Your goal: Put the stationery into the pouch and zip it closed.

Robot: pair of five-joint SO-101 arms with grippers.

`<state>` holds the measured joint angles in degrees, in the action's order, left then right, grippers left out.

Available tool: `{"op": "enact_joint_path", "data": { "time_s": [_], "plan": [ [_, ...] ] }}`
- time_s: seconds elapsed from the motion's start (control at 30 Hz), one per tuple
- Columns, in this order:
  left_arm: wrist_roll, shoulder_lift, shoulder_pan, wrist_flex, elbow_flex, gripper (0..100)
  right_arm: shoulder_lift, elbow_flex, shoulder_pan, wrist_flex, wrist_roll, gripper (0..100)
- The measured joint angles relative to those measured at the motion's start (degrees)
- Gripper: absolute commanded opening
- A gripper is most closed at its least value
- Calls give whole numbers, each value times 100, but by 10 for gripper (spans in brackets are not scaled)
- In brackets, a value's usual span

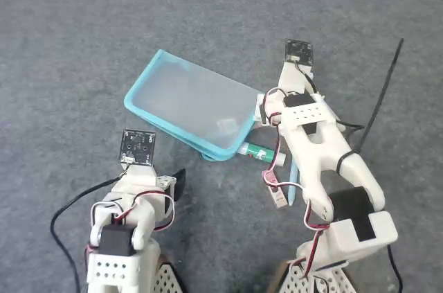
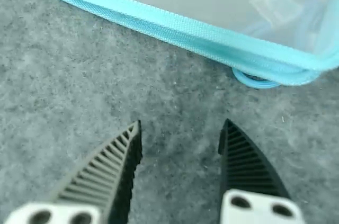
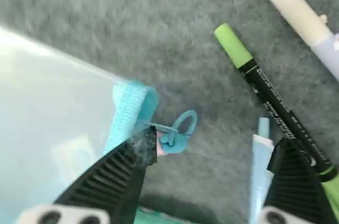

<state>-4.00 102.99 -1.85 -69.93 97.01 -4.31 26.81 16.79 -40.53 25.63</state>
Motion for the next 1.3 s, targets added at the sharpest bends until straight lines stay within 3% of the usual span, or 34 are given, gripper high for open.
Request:
{"op": "enact_joint_path", "data": {
  "time_s": [0.33, 0.57, 0.87, 1.03, 1.3],
  "plan": [
    [0, 0, 0, 0, 0, 229, 0, -167, 422, -334, 264, 343],
    [0, 0, 0, 0, 0, 229, -369, -589, 1020, -273, -158, 343],
    [0, 0, 0, 0, 0, 229, -1116, -1248, 985, -404, 44, 343],
    [0, 0, 0, 0, 0, 229, -1002, -1565, 677, -1433, 475, 343],
    [0, 0, 0, 0, 0, 229, -413, -1152, 510, -1556, 510, 343]
  ]
}}
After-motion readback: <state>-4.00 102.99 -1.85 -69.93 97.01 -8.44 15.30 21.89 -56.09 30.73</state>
